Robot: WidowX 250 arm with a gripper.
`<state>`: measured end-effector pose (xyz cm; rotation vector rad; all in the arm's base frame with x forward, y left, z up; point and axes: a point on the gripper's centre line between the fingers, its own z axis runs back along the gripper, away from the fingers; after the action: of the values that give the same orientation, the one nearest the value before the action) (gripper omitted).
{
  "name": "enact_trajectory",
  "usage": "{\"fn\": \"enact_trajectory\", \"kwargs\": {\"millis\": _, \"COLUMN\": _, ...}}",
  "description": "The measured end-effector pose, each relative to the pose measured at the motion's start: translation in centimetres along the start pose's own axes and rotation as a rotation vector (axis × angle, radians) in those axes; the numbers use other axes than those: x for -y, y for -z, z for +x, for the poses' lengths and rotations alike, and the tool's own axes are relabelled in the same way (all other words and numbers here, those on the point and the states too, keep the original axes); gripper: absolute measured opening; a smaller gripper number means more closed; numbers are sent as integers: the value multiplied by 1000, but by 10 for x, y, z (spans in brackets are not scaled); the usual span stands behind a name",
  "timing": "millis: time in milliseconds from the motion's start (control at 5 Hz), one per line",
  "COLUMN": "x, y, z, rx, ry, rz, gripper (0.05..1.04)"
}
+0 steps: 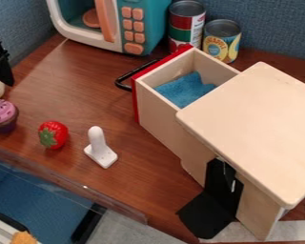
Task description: Put the red object in the drawer
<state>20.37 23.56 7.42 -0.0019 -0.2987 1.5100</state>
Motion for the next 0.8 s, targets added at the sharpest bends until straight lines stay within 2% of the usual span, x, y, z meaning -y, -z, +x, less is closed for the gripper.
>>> {"fn": "enact_trajectory", "kwargs": {"millis": 200, "x": -3, "y": 7, "z": -5, "rx": -23, "ry": -3, "rz": 17, "gripper": 1001}}
{"fn": "enact_trajectory", "kwargs": {"millis": 400, "x": -7, "y": 10, "z": -26, "rx": -49, "ry": 36, "rz": 42, "gripper": 1001}}
{"fn": "enact_trajectory", "kwargs": {"millis": 600, "x": -10, "y": 5, "z": -50, "rx": 7, "ry": 95, "rz": 18, "gripper": 1001}}
{"fn": "enact_trajectory", "kwargs": {"millis": 800, "x": -11, "y": 6, "z": -67, "rx": 4, "ry": 139, "rz": 23, "gripper": 1001}}
